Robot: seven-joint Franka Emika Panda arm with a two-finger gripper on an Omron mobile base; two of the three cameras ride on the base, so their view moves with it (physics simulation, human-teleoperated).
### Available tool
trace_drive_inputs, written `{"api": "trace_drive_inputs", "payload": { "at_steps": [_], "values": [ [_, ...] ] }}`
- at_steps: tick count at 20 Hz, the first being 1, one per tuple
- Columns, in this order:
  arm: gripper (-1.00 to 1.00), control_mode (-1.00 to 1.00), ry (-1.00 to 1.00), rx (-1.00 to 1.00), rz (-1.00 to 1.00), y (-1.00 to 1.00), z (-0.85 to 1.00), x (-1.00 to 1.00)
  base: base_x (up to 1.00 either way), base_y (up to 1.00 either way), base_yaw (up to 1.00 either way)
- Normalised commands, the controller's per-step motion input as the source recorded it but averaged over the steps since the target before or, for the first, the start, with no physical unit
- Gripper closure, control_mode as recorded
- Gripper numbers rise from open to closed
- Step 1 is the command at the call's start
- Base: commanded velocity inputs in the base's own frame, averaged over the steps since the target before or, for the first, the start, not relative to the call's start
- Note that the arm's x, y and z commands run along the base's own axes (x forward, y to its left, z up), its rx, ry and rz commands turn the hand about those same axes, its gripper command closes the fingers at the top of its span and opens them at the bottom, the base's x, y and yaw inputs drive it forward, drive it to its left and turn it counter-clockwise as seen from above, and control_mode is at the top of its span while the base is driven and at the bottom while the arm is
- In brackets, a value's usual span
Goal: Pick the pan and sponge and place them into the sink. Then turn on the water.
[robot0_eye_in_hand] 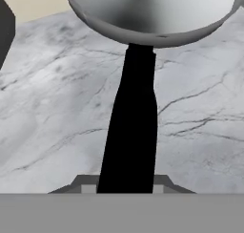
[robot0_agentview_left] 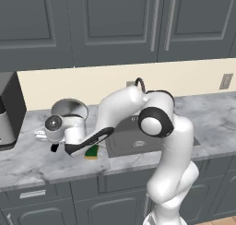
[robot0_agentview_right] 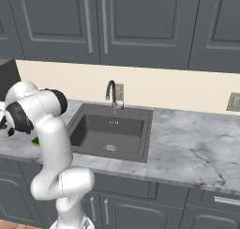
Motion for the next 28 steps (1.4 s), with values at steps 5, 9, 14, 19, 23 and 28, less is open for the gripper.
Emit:
{"api": "trace_drive_inputs", "payload": {
  "at_steps": [5, 9, 14, 19, 23, 28],
  "values": [
    [1.00, -1.00, 0.11, 0.09, -0.12, -0.31, 0.31, -0.09, 0.00, 0.00, 0.00],
    [1.00, -1.00, 0.13, 0.09, -0.13, -0.29, 0.28, -0.06, 0.00, 0.00, 0.00],
    [1.00, -1.00, 0.12, 0.07, -0.15, -0.25, 0.23, -0.04, 0.00, 0.00, 0.00],
    [1.00, -1.00, 0.12, 0.03, -0.15, -0.21, 0.13, -0.04, 0.00, 0.00, 0.00],
    [1.00, -1.00, 0.10, -0.02, -0.14, -0.20, 0.05, -0.01, 0.00, 0.00, 0.00],
    [1.00, -1.00, 0.03, -0.08, -0.13, -0.22, 0.05, 0.00, 0.00, 0.00, 0.00]
  ]
}}
